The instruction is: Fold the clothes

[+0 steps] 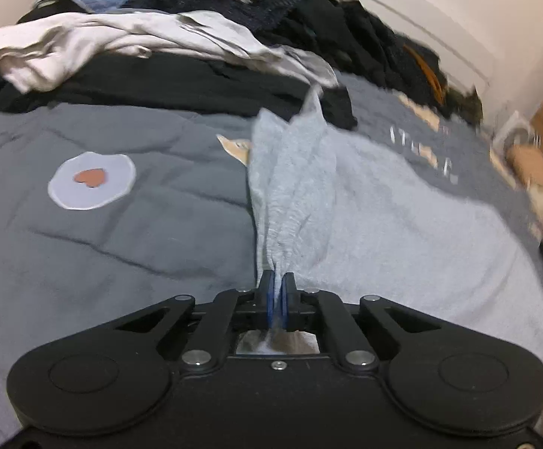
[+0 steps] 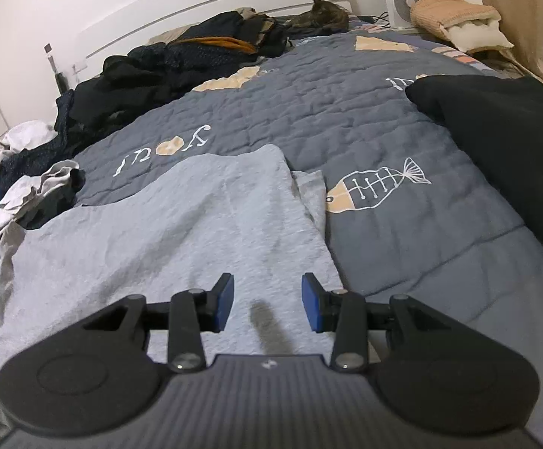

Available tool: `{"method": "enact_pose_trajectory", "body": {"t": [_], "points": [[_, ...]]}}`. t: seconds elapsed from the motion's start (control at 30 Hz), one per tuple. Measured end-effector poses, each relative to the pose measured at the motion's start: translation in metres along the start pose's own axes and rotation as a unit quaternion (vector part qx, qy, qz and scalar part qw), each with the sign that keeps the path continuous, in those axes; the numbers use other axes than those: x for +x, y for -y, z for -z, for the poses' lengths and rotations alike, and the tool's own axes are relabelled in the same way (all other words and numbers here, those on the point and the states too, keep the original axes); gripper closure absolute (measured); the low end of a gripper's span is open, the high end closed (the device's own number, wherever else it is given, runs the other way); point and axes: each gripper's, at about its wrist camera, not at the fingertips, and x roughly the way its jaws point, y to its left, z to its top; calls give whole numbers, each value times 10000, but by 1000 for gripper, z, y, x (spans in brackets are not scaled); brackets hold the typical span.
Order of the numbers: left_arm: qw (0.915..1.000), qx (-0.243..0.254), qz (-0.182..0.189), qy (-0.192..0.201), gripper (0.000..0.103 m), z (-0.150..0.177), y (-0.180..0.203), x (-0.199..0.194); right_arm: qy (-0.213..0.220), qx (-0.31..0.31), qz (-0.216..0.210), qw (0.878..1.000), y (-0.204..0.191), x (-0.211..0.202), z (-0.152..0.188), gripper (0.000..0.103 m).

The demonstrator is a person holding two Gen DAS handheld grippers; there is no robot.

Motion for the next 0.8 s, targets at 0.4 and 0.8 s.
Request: {"method": "enact_pose_trajectory", "body": {"t": [0.4, 0.8], "points": [[9977, -598, -305, -52, 97, 4, -24, -37, -121, 39, 321, 9994, 12, 0, 1, 64], [9956, -917, -91, -149, 57, 43, -6, -53, 17, 582, -139, 9982, 21, -25, 8, 64]]}}
